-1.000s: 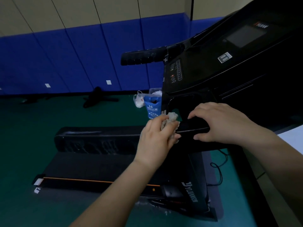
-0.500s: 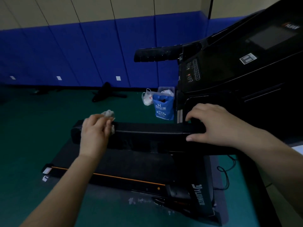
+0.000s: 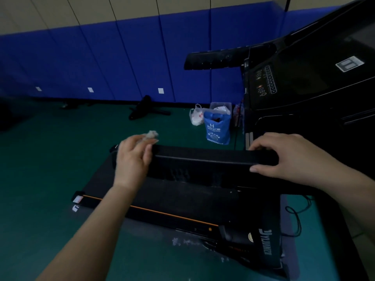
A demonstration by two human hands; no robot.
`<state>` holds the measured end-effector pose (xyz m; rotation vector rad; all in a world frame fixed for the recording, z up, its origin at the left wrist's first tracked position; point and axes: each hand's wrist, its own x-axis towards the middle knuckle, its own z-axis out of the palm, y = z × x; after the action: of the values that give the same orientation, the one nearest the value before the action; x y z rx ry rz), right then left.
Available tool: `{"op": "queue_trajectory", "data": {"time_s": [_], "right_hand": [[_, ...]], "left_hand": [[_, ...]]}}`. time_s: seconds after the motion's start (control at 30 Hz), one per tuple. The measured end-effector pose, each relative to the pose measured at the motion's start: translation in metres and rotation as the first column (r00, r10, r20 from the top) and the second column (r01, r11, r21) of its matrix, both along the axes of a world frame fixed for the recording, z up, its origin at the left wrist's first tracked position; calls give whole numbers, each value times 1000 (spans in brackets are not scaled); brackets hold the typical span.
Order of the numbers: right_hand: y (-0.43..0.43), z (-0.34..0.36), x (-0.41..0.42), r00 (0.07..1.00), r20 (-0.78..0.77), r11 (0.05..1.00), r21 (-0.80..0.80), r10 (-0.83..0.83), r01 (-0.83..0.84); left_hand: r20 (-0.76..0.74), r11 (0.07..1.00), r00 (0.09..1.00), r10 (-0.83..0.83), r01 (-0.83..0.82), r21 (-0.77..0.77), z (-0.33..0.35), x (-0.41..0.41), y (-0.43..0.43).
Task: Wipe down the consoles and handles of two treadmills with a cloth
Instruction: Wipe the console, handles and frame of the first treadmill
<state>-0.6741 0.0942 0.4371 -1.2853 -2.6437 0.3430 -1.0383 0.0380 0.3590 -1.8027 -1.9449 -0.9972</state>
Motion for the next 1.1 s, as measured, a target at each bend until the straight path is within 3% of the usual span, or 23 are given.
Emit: {"op": "queue_trajectory", "data": {"time_s": [0.1,0.17,0.33,0.53,0.67,0.77,0.83,0.93,1.1], "right_hand": [[0,0,-1,1000,15,1000,-10,-7,7],[0,1,-1,1000,17,1000,-13,-17,17],[-2,1,-2,1000,8,1000,-13,-28,28],[-5,3,-5,1000,17,999,-25,-20,21],[-5,1,-4,999,30,1000,-19,-23,24],[-4,0,-4,999,32,1000,-22,-21,22],[-3,1,-4,999,39,999,-30,-21,22],[-2,0,-4,999,36,999,-33,-19,20],[-4,1,-4,1000,29,999,-43,-11,12]], "left_hand": [[96,998,994,55,-57,14,1,-31,4],[239,993,965,108,-116,21,2,-37,6],[632,921,728,267,-385,54,-12,-36,2],[725,839,620,300,-533,110,-20,-12,7],[751,830,605,264,-540,144,-30,8,-4],[770,815,454,449,-562,-144,-40,39,-11],[788,840,419,450,-499,-215,-47,72,-19],[881,906,373,292,-402,-130,-50,97,-33],[918,811,354,178,-582,67,-20,61,-29]]}}
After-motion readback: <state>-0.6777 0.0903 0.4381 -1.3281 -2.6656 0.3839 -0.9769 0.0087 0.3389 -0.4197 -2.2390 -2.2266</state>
